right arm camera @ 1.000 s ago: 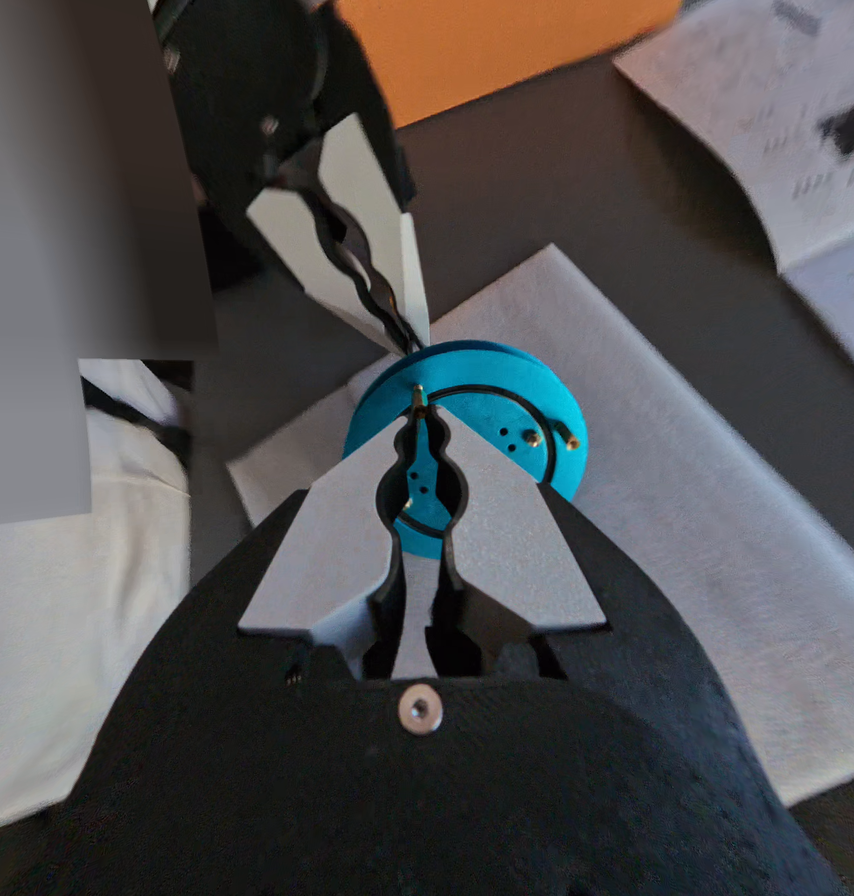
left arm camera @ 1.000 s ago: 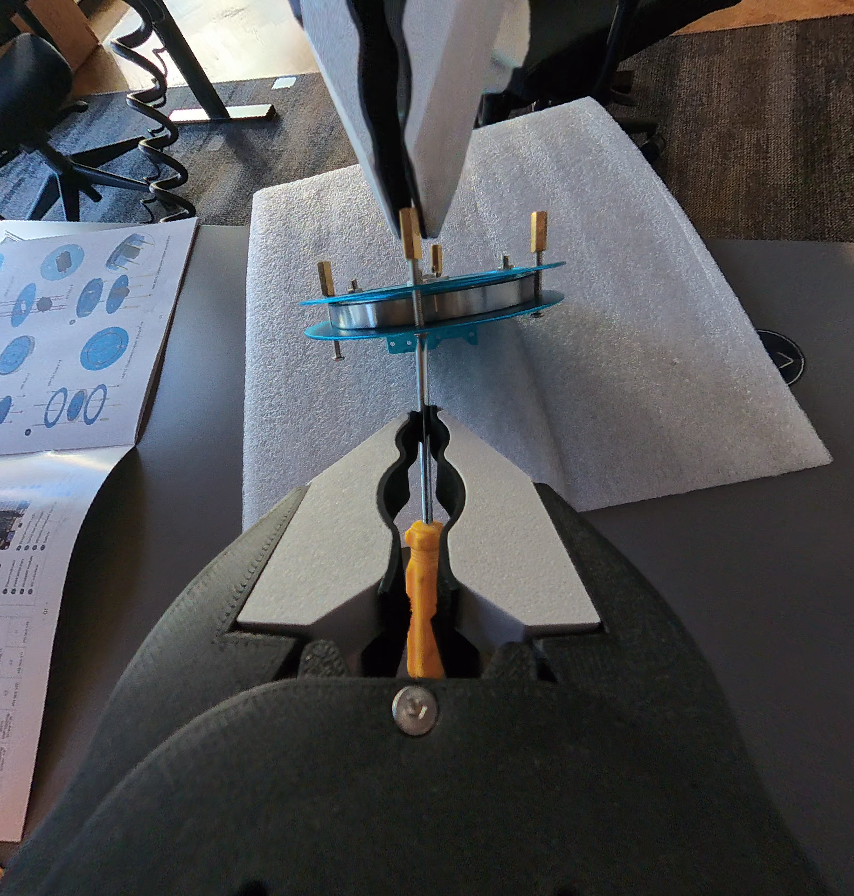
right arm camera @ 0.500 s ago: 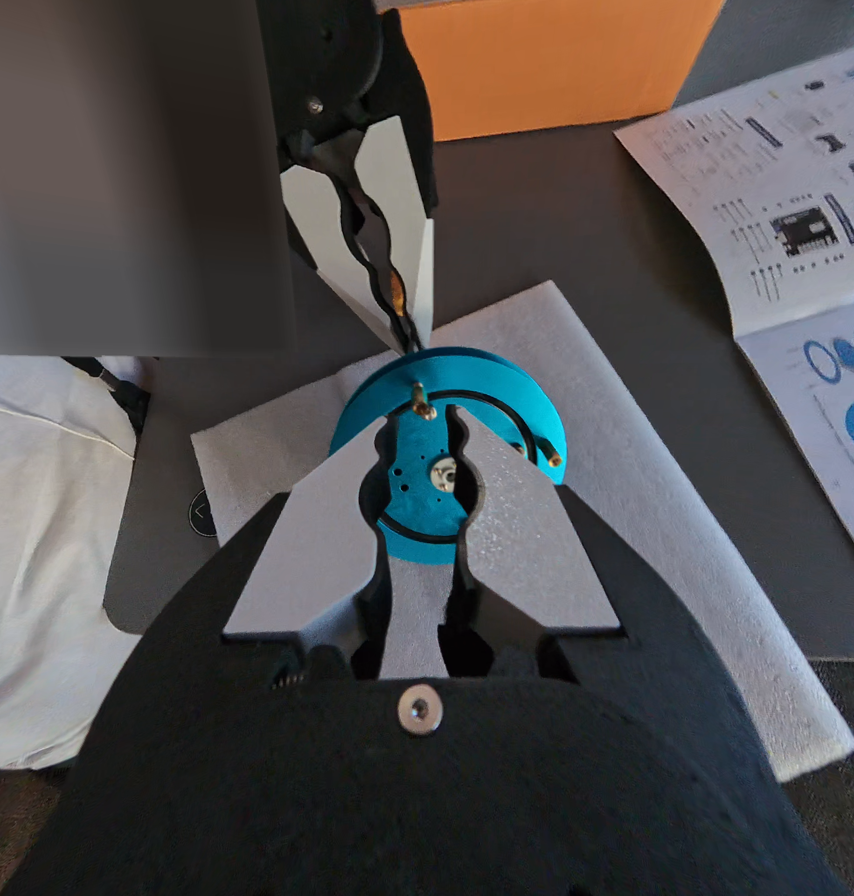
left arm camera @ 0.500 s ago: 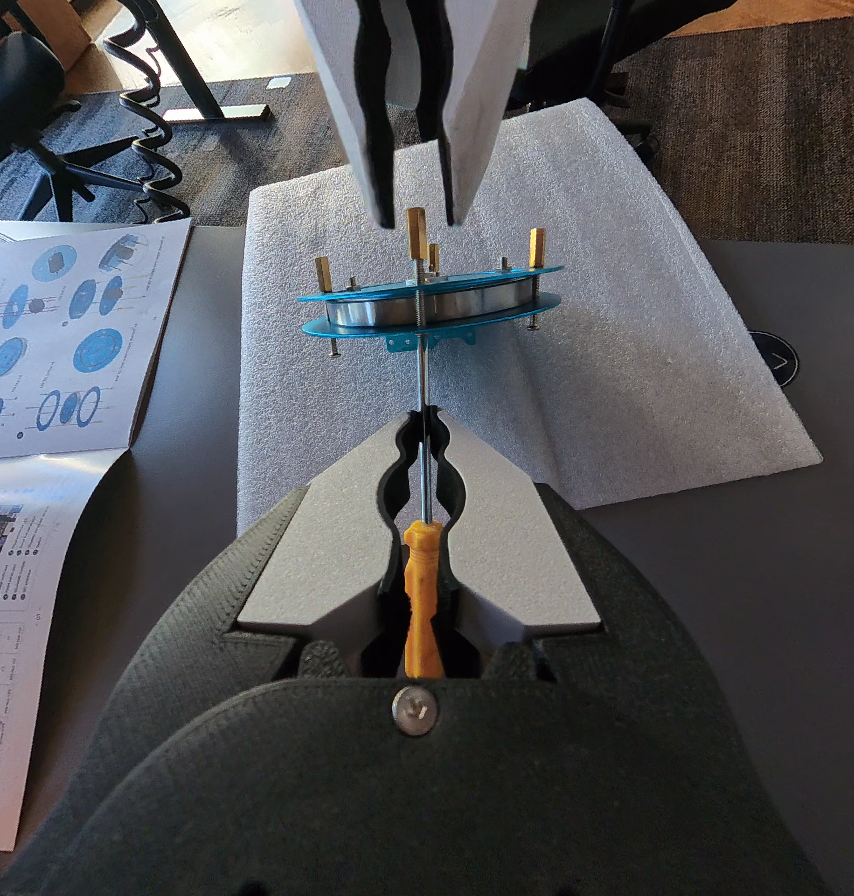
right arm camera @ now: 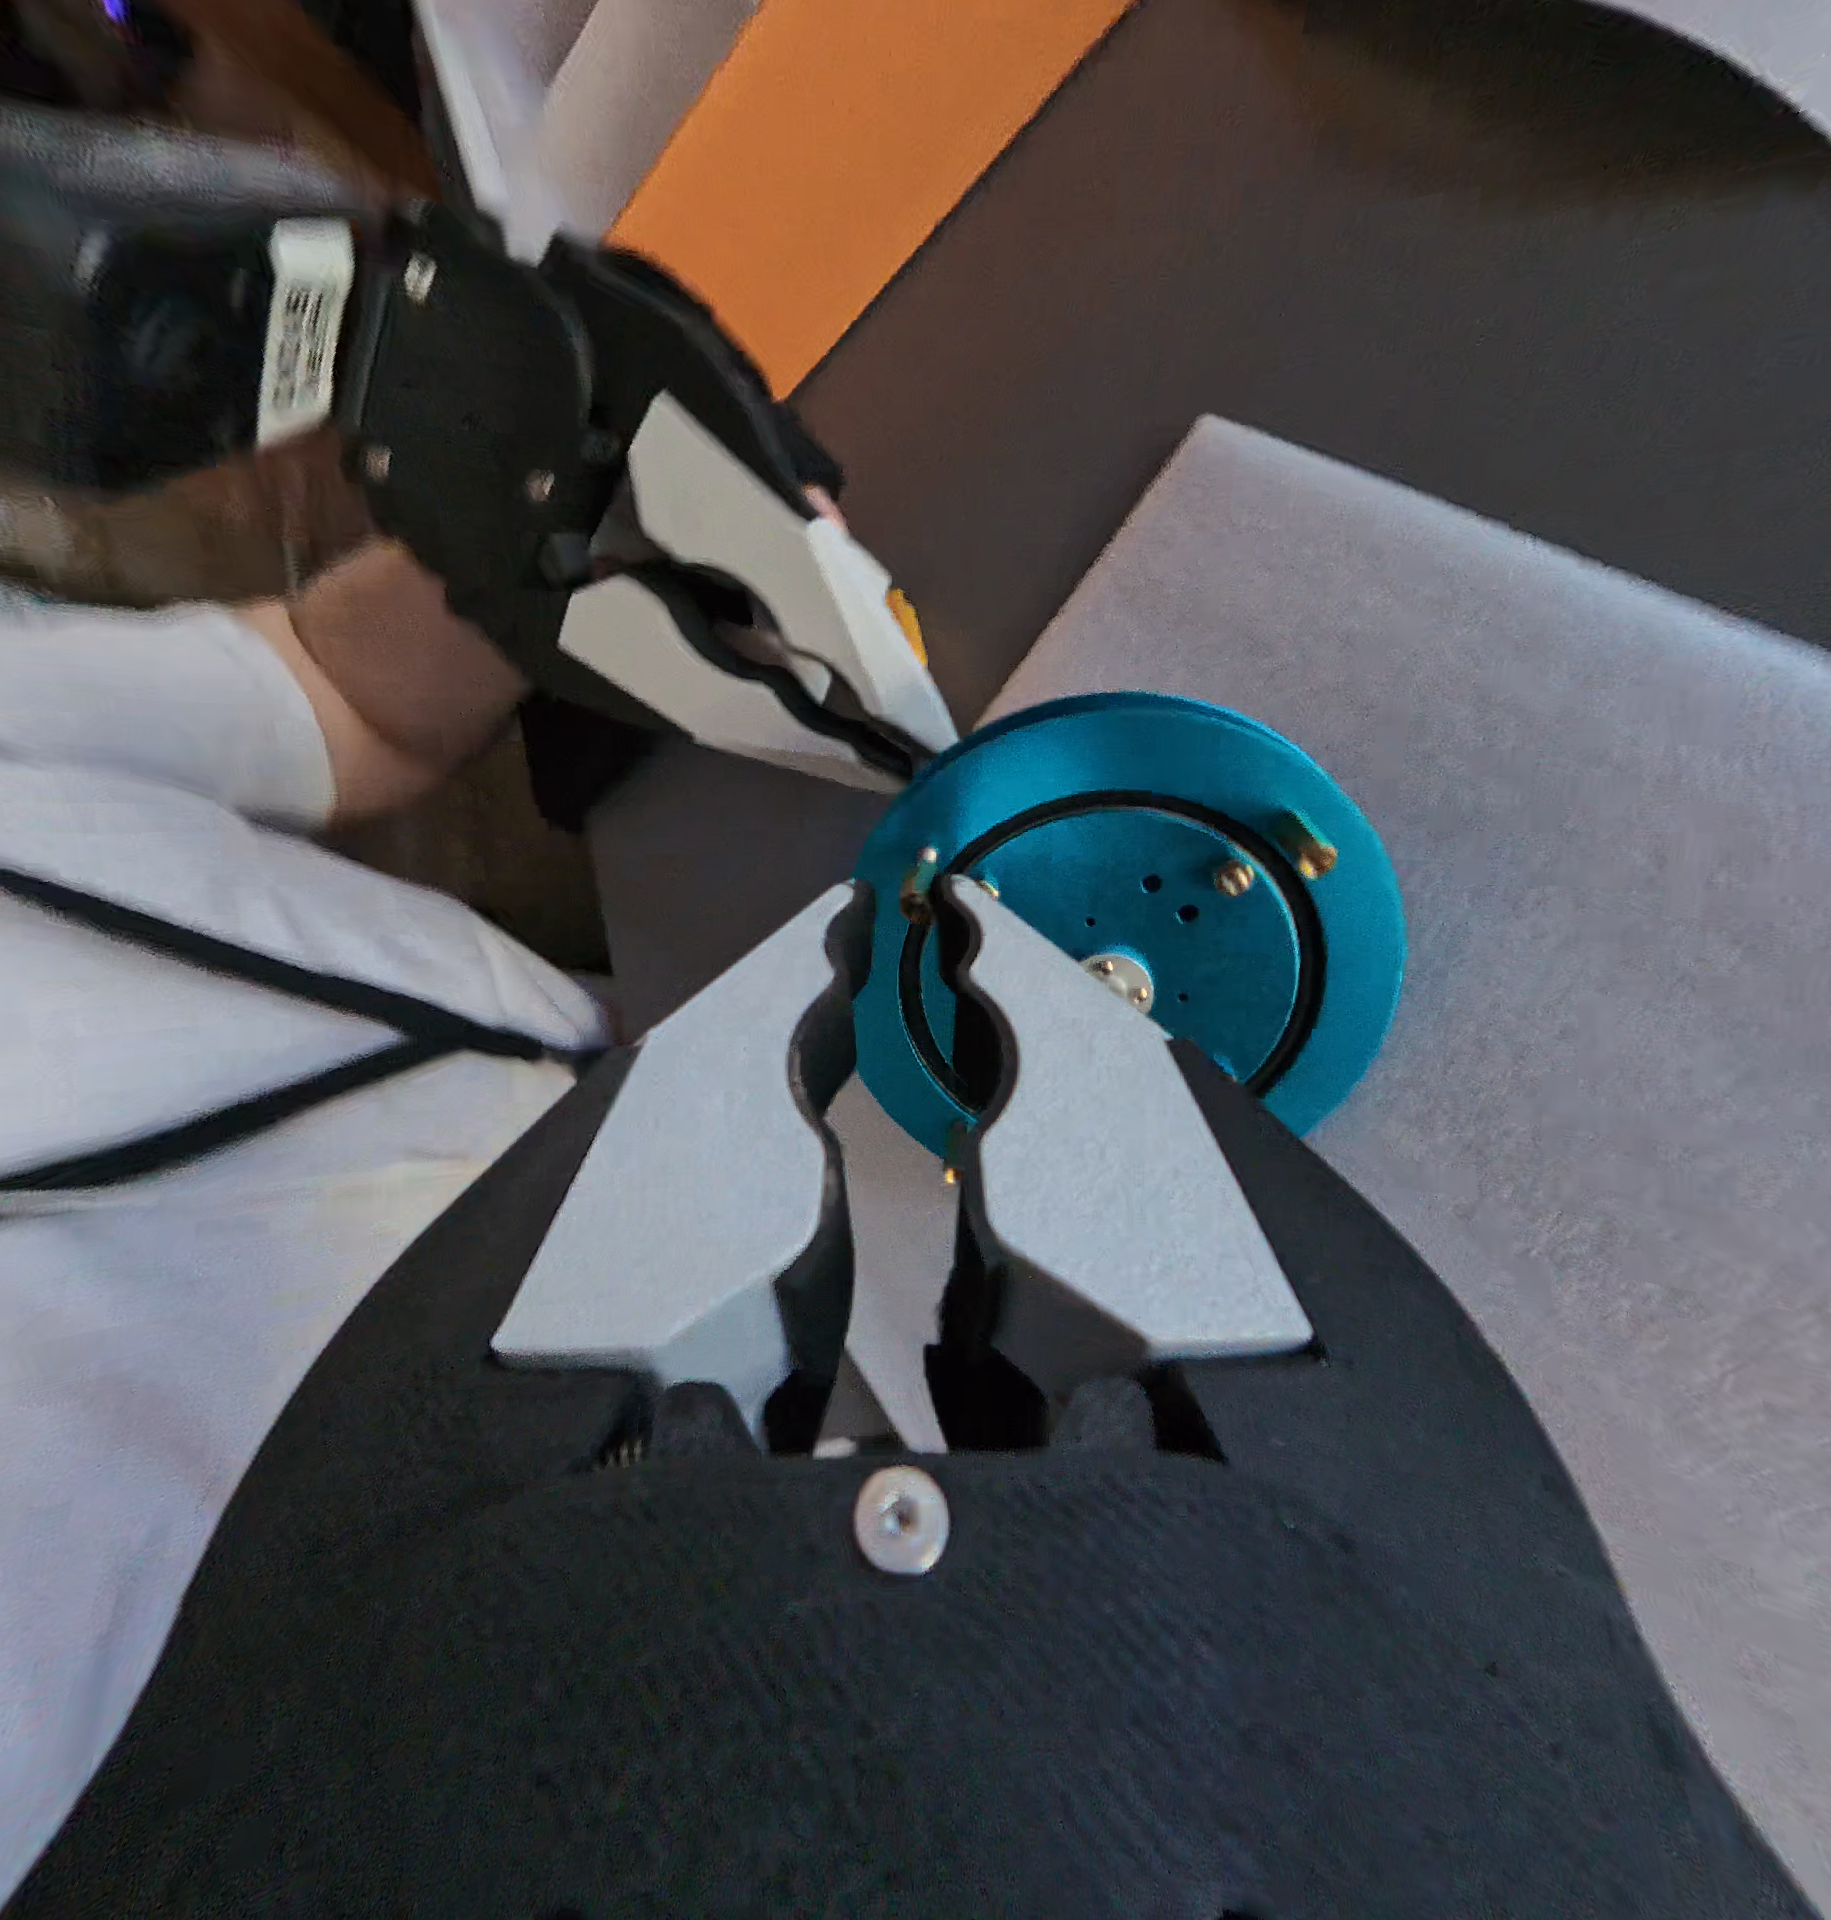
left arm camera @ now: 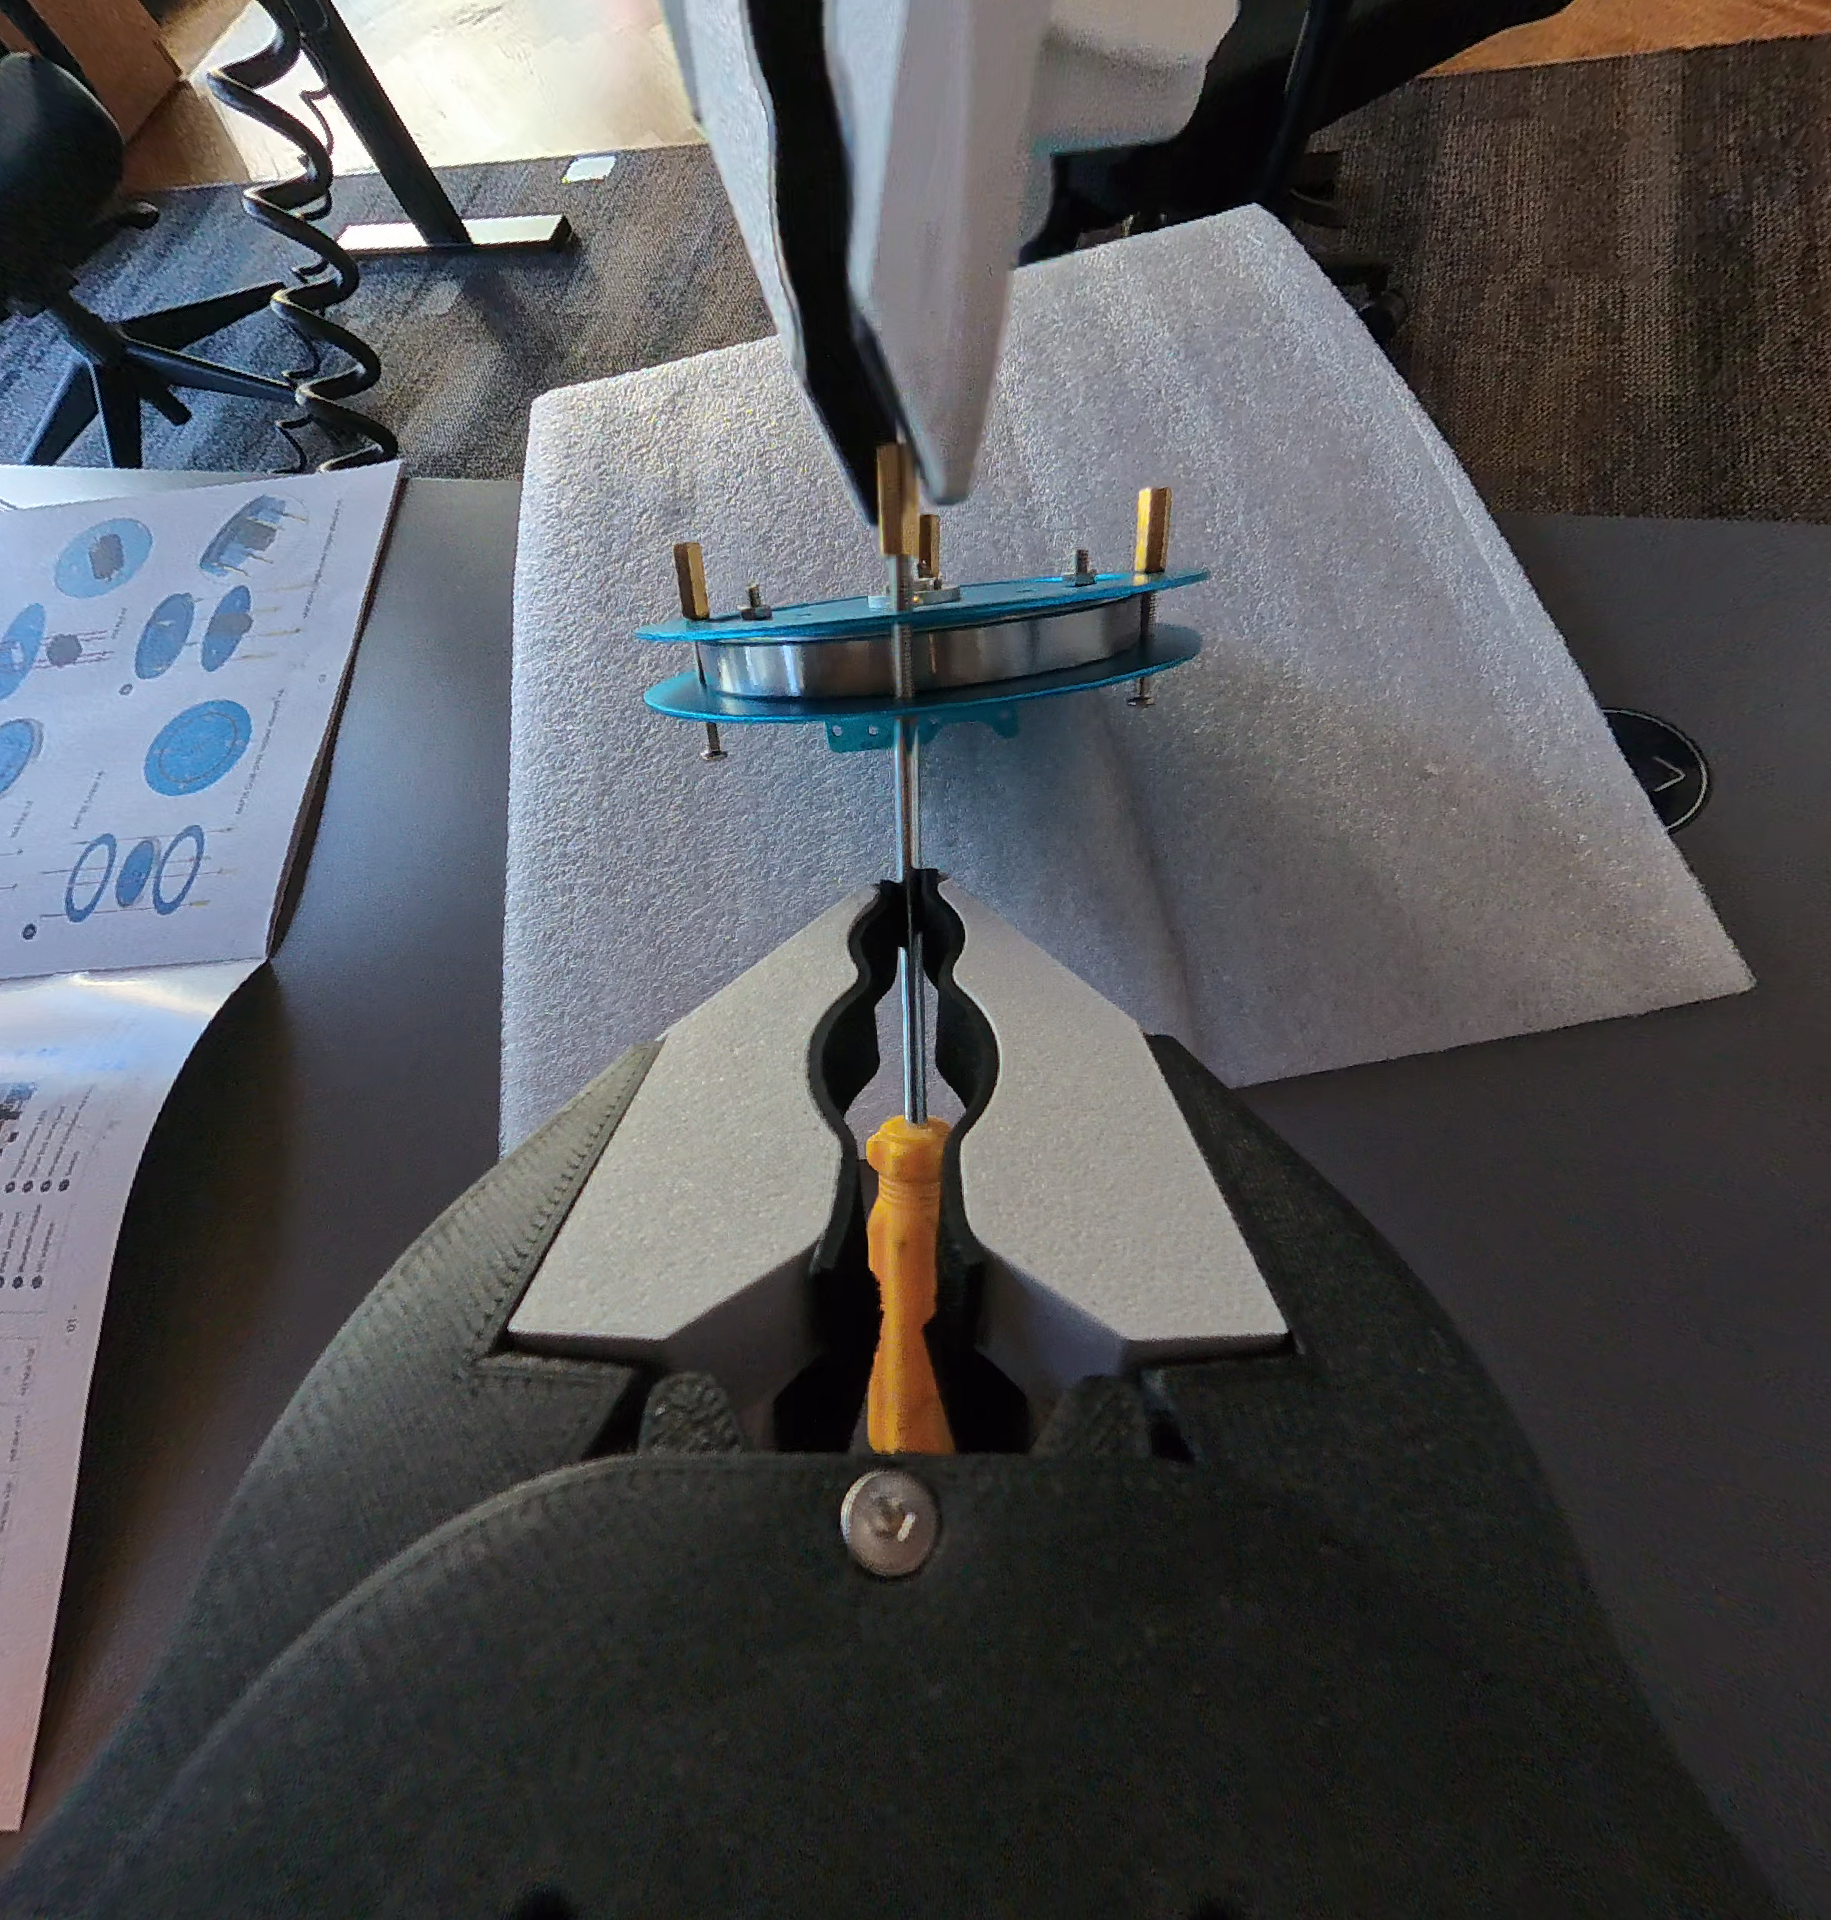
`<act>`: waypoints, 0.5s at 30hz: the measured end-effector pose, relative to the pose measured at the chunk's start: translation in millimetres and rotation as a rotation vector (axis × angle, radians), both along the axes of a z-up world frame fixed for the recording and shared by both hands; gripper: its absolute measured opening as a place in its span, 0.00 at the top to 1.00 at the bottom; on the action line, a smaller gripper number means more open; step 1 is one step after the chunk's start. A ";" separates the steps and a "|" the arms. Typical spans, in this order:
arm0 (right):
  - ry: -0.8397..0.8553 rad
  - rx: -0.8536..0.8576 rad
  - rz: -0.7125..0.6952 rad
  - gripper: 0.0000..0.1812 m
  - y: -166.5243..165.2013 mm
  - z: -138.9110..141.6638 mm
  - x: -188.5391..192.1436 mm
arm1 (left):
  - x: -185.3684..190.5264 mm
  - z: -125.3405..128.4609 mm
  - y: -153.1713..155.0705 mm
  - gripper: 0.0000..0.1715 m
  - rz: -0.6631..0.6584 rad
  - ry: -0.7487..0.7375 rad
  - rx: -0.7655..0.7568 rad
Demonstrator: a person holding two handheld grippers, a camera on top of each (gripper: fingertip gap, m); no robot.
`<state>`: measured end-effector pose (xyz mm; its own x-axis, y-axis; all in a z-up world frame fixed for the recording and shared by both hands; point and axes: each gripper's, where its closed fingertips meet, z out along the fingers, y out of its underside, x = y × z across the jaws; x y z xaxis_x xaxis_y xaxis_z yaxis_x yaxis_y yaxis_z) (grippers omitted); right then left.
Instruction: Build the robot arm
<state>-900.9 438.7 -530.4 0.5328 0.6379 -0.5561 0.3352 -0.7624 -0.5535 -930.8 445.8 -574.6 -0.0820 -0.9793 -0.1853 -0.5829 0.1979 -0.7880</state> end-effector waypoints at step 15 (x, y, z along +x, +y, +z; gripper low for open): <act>-0.297 0.611 0.400 0.97 2.9 -2.7 2.2 | 0.1 -0.5 0.9 0.99 0.004 0.006 0.016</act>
